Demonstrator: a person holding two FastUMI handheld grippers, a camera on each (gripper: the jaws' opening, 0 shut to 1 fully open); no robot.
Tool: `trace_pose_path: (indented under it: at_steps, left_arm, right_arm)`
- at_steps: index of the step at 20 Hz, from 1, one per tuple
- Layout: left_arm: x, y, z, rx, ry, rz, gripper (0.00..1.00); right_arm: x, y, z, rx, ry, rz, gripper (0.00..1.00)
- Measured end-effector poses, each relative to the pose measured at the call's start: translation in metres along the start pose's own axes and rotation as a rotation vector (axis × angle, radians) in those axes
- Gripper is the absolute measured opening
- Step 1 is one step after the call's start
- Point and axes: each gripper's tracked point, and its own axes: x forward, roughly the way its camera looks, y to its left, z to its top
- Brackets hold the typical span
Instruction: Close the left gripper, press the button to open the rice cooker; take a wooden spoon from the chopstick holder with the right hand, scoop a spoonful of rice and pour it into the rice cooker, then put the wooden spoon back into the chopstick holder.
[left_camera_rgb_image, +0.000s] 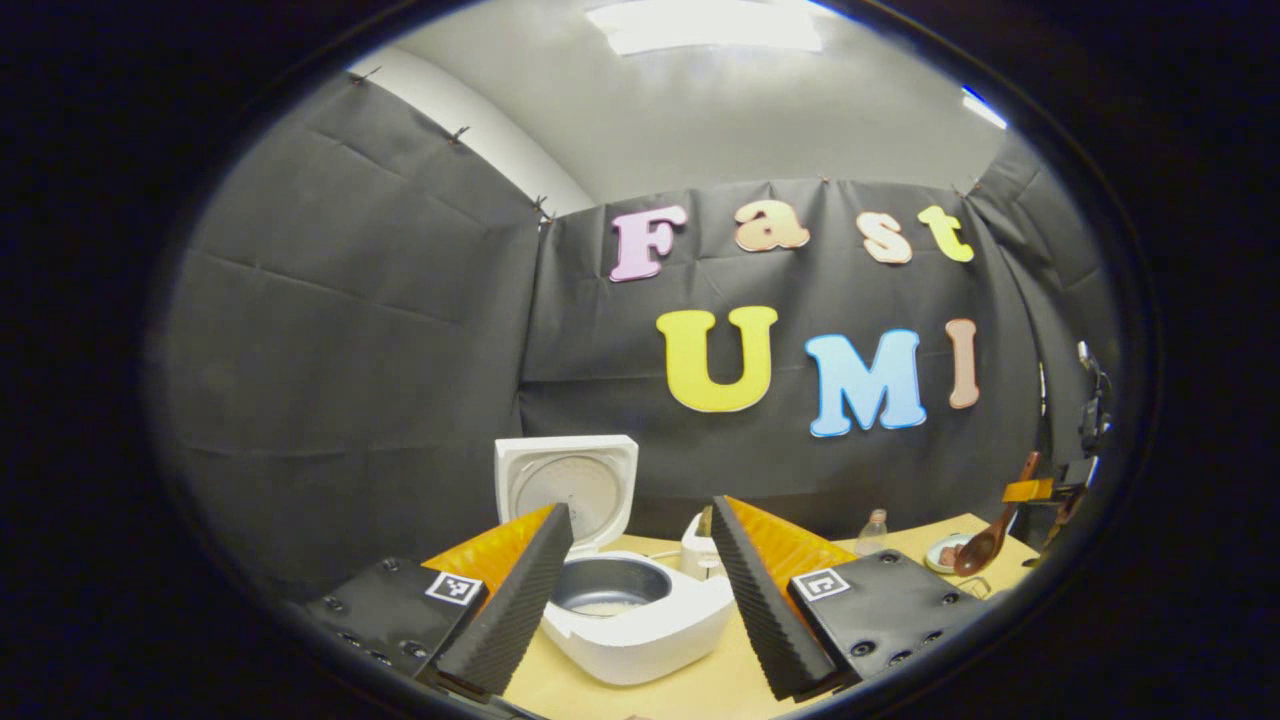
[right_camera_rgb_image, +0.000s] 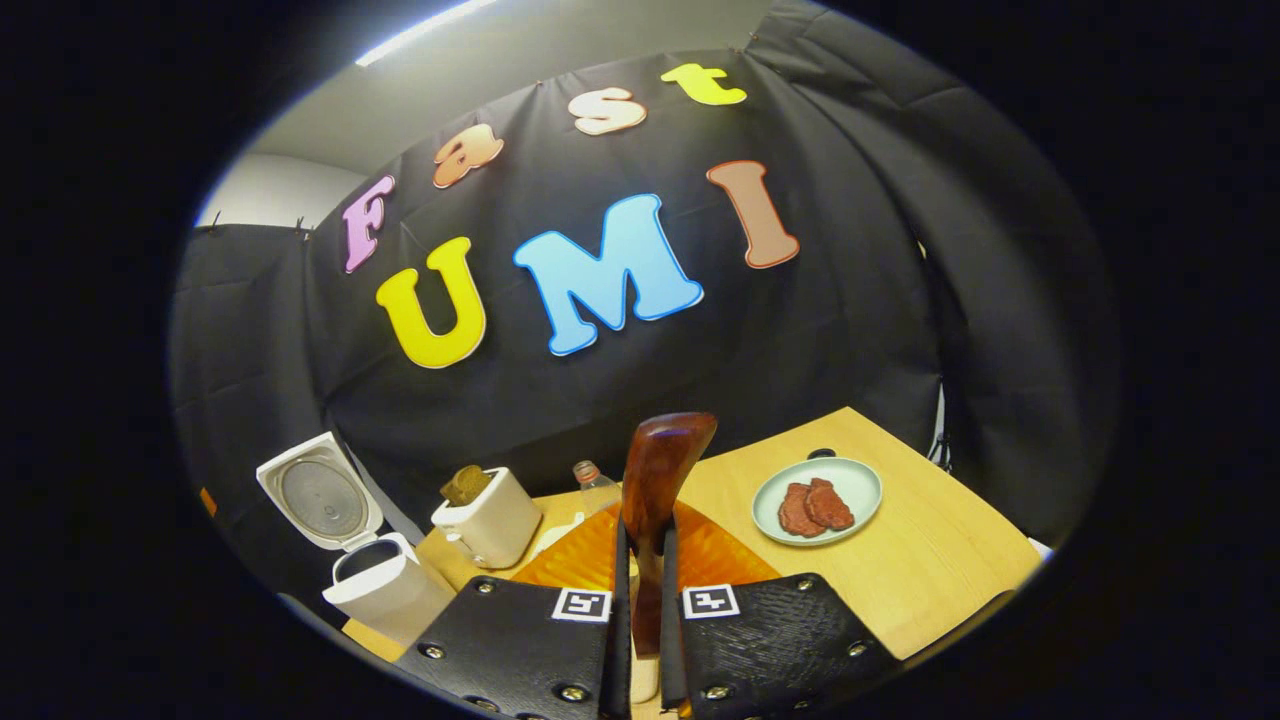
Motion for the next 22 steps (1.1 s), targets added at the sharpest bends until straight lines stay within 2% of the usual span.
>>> trace_pose_path:
  at_steps: [8, 17, 20, 22]
  left_arm:
    - [-0.008, -0.031, 0.000, 0.042, 0.016, -0.038, 0.99]
    - [-0.011, -0.036, 0.004, 0.068, 0.010, -0.035, 0.96]
    - [-0.011, -0.034, 0.003, 0.050, 0.012, -0.031, 0.96]
    - [-0.009, -0.034, 0.003, 0.045, 0.014, -0.027, 0.96]
  right_arm:
    - [-0.004, -0.050, -0.049, -0.004, 0.073, -0.091, 0.12]
    - [-0.002, -0.067, -0.100, 0.128, 0.182, -0.096, 0.12]
    - [-0.008, -0.067, -0.111, 0.164, 0.222, -0.079, 0.17]
    - [-0.012, -0.070, -0.105, 0.141, 0.201, -0.085, 0.21]
